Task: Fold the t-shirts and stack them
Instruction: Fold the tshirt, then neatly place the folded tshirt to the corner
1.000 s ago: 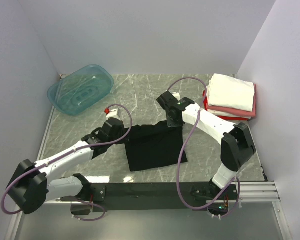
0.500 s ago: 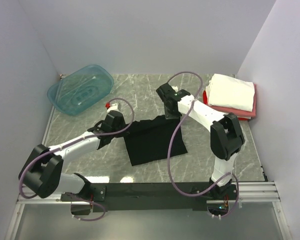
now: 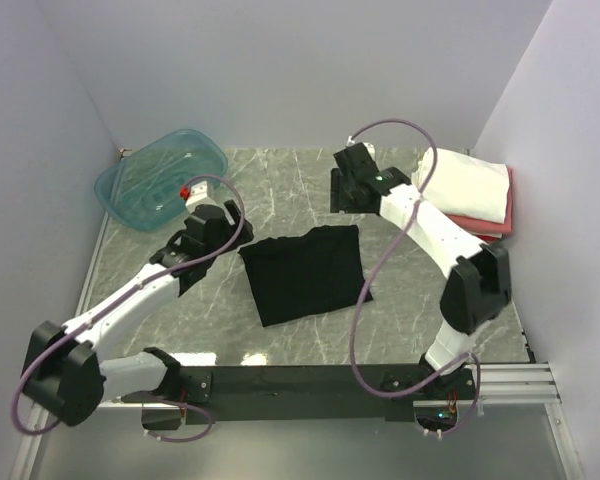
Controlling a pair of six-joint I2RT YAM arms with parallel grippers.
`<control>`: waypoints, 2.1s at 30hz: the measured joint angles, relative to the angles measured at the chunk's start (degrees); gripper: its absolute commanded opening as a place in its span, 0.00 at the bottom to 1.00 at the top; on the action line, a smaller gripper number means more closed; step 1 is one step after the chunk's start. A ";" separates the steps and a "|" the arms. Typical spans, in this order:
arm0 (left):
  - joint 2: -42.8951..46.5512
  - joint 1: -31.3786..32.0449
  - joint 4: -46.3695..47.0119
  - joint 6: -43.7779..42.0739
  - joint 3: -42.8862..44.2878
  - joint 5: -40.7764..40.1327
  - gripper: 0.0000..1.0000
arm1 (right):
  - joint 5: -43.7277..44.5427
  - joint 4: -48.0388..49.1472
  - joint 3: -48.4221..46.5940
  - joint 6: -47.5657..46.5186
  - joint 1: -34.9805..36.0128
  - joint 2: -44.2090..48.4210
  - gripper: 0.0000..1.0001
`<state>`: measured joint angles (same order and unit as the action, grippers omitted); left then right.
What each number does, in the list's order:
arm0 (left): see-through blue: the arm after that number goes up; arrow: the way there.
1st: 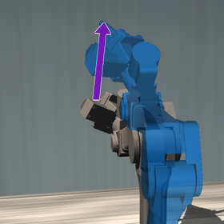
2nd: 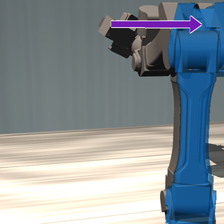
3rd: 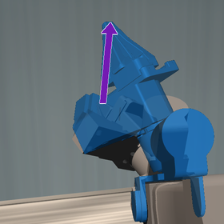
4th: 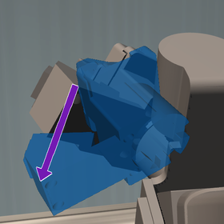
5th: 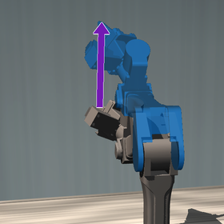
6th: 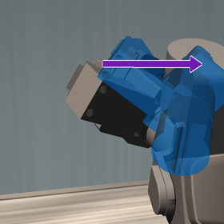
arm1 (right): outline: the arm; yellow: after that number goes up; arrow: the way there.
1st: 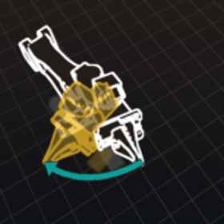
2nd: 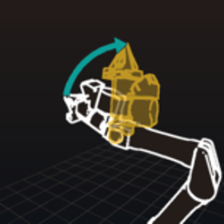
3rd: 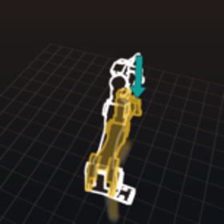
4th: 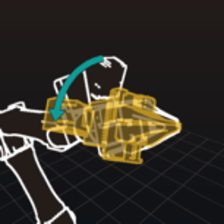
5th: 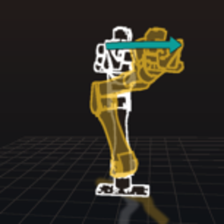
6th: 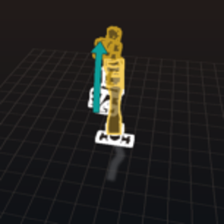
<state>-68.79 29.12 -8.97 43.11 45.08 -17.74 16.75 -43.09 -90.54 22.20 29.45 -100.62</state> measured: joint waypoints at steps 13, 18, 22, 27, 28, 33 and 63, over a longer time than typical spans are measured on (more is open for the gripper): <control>4.48 0.83 0.57 1.60 -9.73 6.47 0.82 | -23.96 15.72 31.87 -2.58 -9.88 12.90 0.77; 3.93 3.48 2.69 3.08 -11.23 8.79 0.83 | -31.80 20.41 38.84 -3.54 -15.19 15.56 0.77; -2.03 5.60 5.49 3.58 -10.01 8.94 0.83 | -36.70 23.17 40.96 -3.85 -18.21 15.58 0.77; -8.76 5.97 6.14 4.35 -10.23 7.96 0.83 | -40.37 25.31 41.31 -3.91 -19.12 13.42 0.77; -9.14 5.97 6.16 4.39 -10.49 7.67 0.83 | -40.79 25.59 41.33 -3.96 -19.26 12.83 0.77; -9.75 5.97 7.67 4.42 -11.04 7.39 0.82 | -42.84 25.99 41.33 -4.11 -19.58 8.31 0.77; -16.52 6.01 17.97 4.42 -10.99 6.43 0.66 | -43.32 31.98 34.05 -0.72 -3.76 -0.83 0.76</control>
<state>-85.32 35.14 8.99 47.53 34.09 -11.31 -26.57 -11.11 -56.49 21.47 25.69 -101.45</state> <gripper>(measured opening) 0.668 0.791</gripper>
